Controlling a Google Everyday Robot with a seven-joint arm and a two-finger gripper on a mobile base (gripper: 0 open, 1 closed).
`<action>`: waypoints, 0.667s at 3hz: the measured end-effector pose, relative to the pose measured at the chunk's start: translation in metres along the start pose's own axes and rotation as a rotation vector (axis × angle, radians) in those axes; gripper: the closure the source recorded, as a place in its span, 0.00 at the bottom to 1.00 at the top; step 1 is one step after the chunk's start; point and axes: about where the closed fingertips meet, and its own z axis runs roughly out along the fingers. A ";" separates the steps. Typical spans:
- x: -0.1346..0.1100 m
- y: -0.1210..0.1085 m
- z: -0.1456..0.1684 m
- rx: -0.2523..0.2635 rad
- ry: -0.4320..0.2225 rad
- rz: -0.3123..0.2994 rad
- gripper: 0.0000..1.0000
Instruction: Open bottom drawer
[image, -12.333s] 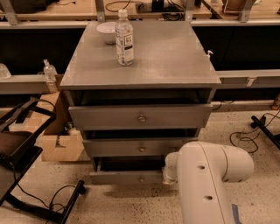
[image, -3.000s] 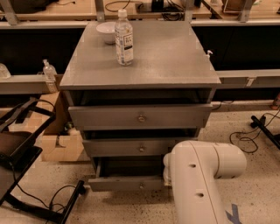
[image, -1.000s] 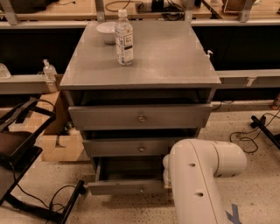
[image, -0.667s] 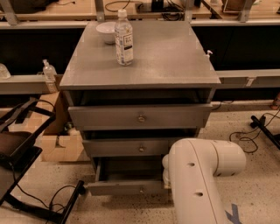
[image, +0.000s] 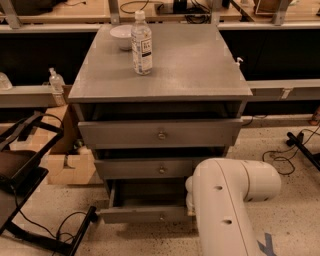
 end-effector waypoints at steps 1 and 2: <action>0.000 0.000 0.000 0.000 0.000 0.000 1.00; 0.000 -0.001 0.000 0.000 0.000 0.000 1.00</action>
Offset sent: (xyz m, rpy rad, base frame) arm -0.1790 0.0316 0.0608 -0.1896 0.4160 0.0320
